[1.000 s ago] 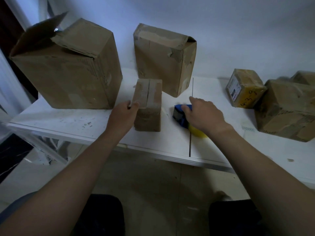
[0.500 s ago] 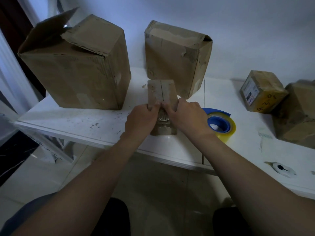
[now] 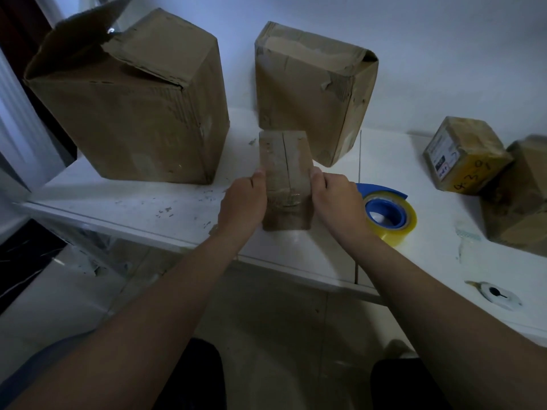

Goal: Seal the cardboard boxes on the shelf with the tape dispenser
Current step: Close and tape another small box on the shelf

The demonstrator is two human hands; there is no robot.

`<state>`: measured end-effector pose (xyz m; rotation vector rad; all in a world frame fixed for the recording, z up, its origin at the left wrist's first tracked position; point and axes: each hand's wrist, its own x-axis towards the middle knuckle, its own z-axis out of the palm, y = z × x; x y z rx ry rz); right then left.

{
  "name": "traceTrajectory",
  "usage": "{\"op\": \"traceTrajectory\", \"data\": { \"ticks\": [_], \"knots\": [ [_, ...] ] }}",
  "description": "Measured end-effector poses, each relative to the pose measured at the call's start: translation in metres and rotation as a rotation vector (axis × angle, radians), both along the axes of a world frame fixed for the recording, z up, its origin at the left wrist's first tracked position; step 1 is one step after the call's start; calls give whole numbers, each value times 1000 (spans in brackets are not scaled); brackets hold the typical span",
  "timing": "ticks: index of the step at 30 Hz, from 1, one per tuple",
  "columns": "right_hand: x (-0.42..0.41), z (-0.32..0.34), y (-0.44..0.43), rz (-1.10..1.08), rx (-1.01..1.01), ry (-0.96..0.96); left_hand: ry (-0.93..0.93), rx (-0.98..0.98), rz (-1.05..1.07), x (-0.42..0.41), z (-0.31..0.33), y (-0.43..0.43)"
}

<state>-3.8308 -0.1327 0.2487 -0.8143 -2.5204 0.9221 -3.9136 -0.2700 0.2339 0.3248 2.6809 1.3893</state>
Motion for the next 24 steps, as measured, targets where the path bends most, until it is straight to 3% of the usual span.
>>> {"op": "traceTrajectory", "data": {
  "ticks": [10,18,24],
  "knots": [
    [-4,-2,7,-33,-128,21,3,-27,56,-9,-4,-2],
    [-2,-5,3,37,91,-42,38,-85,87,-12,-2,-4],
    [0,-4,1,93,229,-183,105,-138,-40,-14,-9,-7]
  ]
}}
